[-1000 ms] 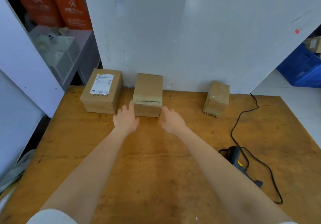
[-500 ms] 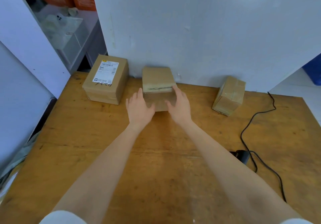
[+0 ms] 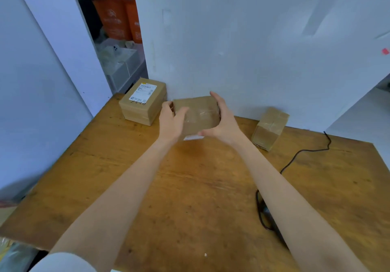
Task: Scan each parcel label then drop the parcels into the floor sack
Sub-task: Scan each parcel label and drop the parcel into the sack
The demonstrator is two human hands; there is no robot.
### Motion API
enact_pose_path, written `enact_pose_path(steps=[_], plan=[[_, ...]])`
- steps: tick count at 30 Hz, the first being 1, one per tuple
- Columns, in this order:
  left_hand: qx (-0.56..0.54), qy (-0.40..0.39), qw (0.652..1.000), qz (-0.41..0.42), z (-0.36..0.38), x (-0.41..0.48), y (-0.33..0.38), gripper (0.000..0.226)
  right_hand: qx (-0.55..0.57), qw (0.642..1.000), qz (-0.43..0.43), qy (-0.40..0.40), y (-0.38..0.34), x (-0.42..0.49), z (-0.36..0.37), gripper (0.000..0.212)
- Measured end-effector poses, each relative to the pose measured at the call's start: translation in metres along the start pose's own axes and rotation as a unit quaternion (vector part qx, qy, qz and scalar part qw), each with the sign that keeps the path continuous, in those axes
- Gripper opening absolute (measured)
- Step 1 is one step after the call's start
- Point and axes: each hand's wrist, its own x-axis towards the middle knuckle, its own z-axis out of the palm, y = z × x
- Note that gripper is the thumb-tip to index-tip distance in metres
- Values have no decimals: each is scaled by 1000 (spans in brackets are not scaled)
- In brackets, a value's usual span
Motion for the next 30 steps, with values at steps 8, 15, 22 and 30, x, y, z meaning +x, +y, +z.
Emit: enact_pose_path(steps=[8,15,22,30], plan=[[27,7,1000,1,20,-47,10,42,-126,991,-29,-16,9,-42,-34,79],[-37,-81,995,-39,21,-70,18,86,36,999,-6,-18,24,-61,-50,53],[-32,-129,986,-103,16,-94,-6,93,101,994,38,25,33,-64,-40,45],[-31,-105,979,-170,30,-106,-35,114,105,984,134,53,89,-103,-67,31]])
